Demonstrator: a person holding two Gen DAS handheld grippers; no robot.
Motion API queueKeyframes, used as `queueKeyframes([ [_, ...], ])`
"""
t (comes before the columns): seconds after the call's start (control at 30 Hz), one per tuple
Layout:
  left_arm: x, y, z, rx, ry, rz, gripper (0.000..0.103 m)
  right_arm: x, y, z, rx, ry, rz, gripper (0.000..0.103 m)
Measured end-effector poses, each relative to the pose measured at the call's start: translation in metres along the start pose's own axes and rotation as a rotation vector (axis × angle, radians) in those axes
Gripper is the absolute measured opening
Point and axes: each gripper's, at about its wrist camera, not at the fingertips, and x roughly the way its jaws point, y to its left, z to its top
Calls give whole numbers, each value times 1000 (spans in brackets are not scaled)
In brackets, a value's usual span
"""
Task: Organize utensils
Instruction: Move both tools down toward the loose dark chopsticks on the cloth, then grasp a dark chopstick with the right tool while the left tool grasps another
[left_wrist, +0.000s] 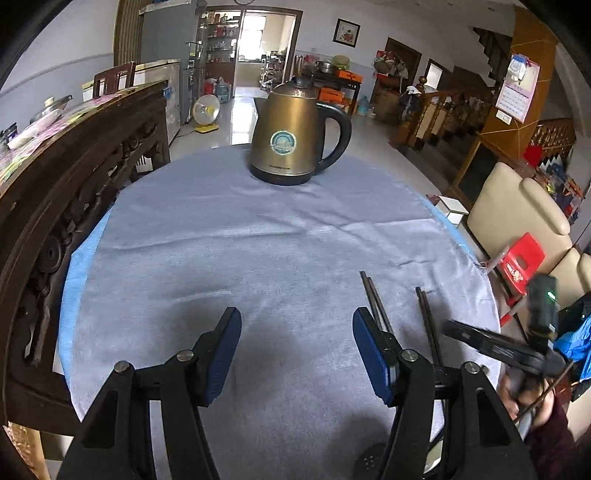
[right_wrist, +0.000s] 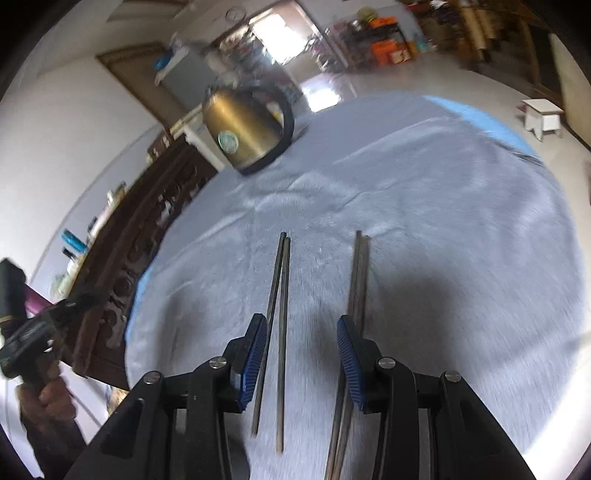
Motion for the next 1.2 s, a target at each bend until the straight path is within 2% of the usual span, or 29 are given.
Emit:
queueKeyframes([
  [0.17, 16, 16, 0, -27, 34, 46, 64, 58, 18, 23, -92, 92, -38, 42],
  [0.3, 38, 23, -1, -18, 74, 70, 64, 94, 29, 26, -170, 149, -123, 43],
  [0.43, 64, 18, 0, 16, 116, 69, 64, 101, 36, 27, -227, 136, -166, 42],
  [0.47, 72, 14, 1, 33, 128, 62, 64, 102, 38, 27, -241, 138, -179, 40],
  [0.5, 76, 10, 0, 44, 134, 57, 64, 105, 41, 26, -283, 139, -219, 32],
  [0.57, 89, 0, 1, 76, 148, 43, 64, 105, 45, 27, -336, 146, -247, 29],
  [0.7, 116, -19, 6, 110, 182, -2, 64, 102, 30, 41, -287, 145, -305, 23],
  [0.8, 139, -37, 12, 128, 215, -21, 64, 93, 1, 54, -131, 162, -202, 22],
  [0.9, 161, -57, 18, 161, 250, -33, 64, 86, -18, 62, -47, 155, -158, 23],
  [1.0, 181, -78, 21, 198, 275, -24, 64, 71, -32, 69, 25, 122, -78, 23],
  [1.13, 201, -89, 21, 189, 303, -6, 64, 56, -35, 74, 33, 66, -67, 23],
  [1.2, 209, -93, 22, 173, 308, -7, 63, 57, -36, 77, 33, 72, -57, 23],
])
